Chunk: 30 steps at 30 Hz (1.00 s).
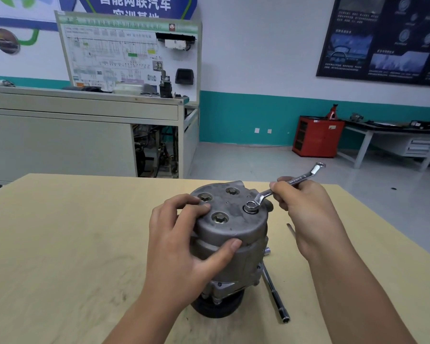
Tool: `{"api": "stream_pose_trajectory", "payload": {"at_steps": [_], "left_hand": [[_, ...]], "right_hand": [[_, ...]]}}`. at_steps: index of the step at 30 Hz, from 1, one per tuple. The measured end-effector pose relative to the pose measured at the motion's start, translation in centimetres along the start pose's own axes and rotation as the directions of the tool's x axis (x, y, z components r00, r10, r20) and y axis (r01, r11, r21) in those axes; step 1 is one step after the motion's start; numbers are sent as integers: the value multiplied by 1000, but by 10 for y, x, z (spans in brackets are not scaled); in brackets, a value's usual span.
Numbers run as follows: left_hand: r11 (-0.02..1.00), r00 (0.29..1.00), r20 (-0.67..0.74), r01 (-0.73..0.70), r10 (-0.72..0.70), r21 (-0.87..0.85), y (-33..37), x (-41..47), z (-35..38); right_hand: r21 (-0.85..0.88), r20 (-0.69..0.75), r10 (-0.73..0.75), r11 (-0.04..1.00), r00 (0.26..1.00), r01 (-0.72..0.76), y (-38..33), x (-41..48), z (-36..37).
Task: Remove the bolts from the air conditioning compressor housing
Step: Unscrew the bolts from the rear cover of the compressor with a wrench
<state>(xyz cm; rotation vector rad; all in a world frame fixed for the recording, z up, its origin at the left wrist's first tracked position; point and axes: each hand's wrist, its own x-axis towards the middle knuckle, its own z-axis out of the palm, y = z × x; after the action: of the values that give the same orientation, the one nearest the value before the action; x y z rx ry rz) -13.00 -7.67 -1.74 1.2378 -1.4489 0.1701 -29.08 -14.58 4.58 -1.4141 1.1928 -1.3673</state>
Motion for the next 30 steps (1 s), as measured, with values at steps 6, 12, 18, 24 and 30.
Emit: {"api": "stream_pose_trajectory", "payload": {"at_steps": [6, 12, 18, 24, 30], "left_hand": [[1000, 1000, -6, -1, 1, -1, 0, 0, 0], [1000, 1000, -11, -15, 15, 16, 0, 1, 2], [999, 999, -27, -27, 28, 21, -2, 0, 0], [999, 999, -15, -37, 37, 34, -2, 1, 2], [997, 999, -22, -45, 46, 59, -2, 2, 4]], "right_hand": [[-43, 59, 93, 995, 994, -91, 1, 8, -2], [-178, 156, 72, 983, 985, -44, -15, 24, 14], [-340, 293, -20, 932, 956, 124, -16, 27, 37], [-526, 450, -128, 762, 884, 378, -33, 13, 46], [-571, 316, -470, 600, 824, 561, -20, -15, 47]]}}
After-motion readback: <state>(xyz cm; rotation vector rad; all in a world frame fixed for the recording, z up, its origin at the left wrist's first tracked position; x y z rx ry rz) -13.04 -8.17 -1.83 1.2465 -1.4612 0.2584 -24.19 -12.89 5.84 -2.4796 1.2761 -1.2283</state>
